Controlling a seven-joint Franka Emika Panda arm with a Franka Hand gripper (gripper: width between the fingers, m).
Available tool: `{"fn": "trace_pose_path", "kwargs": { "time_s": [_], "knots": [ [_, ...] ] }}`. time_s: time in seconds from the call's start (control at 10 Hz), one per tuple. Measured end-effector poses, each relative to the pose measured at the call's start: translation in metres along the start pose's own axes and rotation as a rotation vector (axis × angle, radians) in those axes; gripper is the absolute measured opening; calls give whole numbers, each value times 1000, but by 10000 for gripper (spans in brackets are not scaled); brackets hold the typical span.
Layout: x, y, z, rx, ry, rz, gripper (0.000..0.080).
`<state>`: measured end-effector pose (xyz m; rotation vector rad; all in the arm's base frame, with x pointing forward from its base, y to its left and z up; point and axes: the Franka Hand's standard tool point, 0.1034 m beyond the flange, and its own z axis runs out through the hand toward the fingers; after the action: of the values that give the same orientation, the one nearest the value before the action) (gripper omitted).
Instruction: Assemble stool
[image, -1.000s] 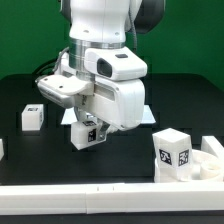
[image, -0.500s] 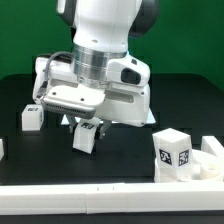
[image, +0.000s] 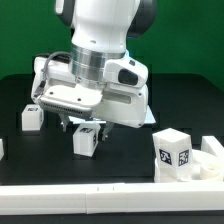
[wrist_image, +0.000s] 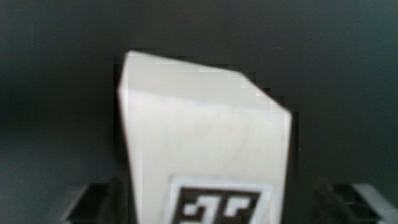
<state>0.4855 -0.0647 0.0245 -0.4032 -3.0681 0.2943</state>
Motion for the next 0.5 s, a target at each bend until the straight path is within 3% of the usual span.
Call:
{"fn": "trace_pose_path", "kwargs": {
  "time_s": [0.1,0.2,0.4,0.5],
  "knots": [
    [-4,1,-12,5,-17,117,587],
    [-11,2,-24,3,-36,253,639],
    [-29,11,-43,-17,-80,503,646],
    [-39,6,-47,-32,-99,481,646]
  ]
}}
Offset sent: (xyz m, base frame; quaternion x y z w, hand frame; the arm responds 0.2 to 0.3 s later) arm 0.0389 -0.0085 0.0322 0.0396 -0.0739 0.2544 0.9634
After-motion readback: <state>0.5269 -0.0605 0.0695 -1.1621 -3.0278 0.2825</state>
